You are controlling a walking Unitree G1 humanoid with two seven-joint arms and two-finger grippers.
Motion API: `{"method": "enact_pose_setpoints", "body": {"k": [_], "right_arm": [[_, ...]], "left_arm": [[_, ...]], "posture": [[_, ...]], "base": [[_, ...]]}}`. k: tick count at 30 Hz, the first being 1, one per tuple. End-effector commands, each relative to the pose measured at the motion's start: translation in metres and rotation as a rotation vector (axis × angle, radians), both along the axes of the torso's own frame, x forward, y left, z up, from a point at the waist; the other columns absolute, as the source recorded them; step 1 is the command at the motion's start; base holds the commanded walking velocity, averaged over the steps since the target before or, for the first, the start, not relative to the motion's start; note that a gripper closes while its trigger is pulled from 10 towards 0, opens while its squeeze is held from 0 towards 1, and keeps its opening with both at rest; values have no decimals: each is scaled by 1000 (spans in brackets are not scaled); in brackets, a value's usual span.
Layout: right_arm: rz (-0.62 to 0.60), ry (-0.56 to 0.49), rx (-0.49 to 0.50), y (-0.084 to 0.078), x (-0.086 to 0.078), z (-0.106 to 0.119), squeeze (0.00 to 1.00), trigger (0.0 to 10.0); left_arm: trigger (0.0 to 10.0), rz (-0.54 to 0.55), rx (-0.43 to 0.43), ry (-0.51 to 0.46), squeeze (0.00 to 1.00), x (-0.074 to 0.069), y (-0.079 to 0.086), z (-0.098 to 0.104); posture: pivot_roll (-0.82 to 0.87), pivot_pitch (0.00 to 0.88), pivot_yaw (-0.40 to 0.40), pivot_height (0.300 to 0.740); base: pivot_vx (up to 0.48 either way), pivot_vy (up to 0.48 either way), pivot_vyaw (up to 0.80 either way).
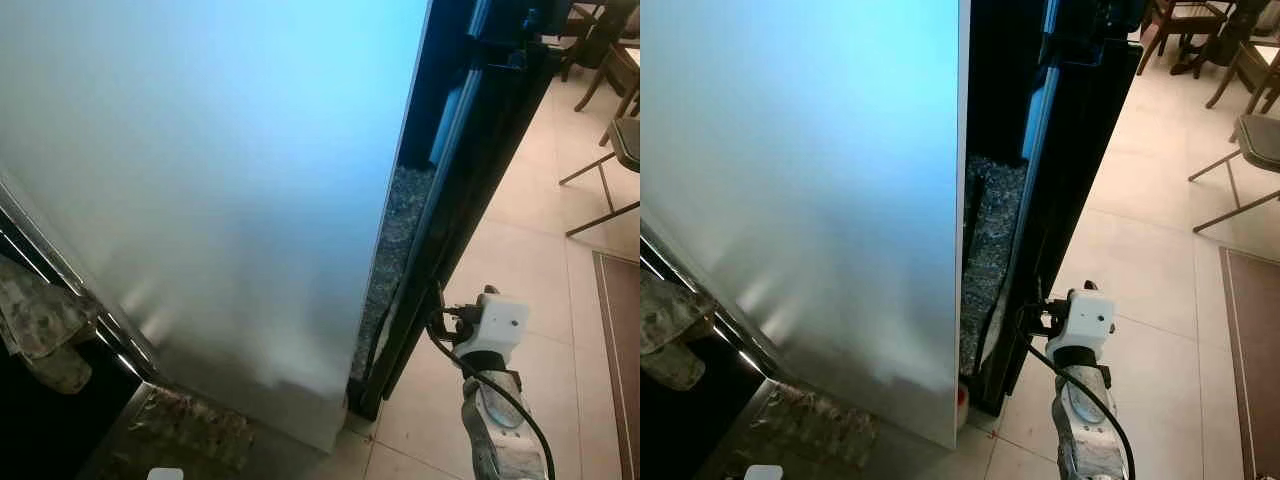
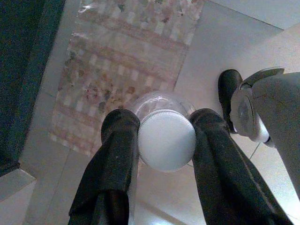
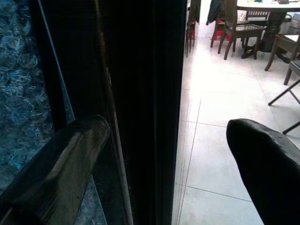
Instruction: Restocking fridge
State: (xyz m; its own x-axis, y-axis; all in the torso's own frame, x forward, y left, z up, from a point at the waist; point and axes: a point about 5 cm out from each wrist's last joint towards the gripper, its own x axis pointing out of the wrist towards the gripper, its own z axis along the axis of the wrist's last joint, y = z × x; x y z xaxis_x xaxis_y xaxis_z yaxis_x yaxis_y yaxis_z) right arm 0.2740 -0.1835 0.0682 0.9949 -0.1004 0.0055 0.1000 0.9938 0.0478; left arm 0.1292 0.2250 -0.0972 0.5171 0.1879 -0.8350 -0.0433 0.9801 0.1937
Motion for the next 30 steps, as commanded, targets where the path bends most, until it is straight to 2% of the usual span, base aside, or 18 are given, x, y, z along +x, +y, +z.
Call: {"method": "enact_pose_setpoints", "body": {"k": [1, 6, 10, 12, 16, 17, 18, 25, 30], "right_arm": [[-23, -11, -3, -4, -1, 3, 0, 10000], [-23, -11, -4, -4, -1, 3, 0, 10000], [15, -36, -7, -1, 5, 10, 0, 10000], [78, -53, -2, 6, 13, 17, 0, 10000], [126, -61, 3, 13, 15, 20, 0, 10000], [183, -51, 12, 20, 16, 19, 0, 10000], [313, -21, 2, 40, 14, 15, 0, 10000], [386, 14, 15, 59, 4, 9, 0, 10000], [368, 2, 0, 58, 8, 12, 0, 10000]], "left_arm": [[10000, -5, 1, 10, 0, -4, 1, -1], [10000, -2, 0, 11, 0, -4, 1, -1], [10000, -2, 0, 9, 0, -3, 1, -1], [10000, -1, -2, 8, 0, -2, 1, -1], [10000, 1, -3, 7, 0, -2, 1, -1], [10000, 1, -3, 6, 0, -2, 1, -1], [10000, -1, -3, 7, 0, -2, 0, -1], [10000, 3, -3, 6, 0, -2, 0, -1], [10000, -2, -2, 9, 0, -2, 1, -1]], "posture": [[70, 85, 42, 740], [70, 84, 43, 740], [71, 81, 43, 740], [74, 77, 41, 740], [74, 76, 40, 740], [71, 74, 40, 740], [75, 71, 34, 740], [78, 73, 34, 740], [73, 73, 38, 740]], "base": [[0, 0, 0], [0, 0, 0], [0, 0, 0], [0, 0, 0], [0, 0, 0], [0, 0, 0], [0, 0, 0], [0, 0, 0], [0, 0, 0]]}}
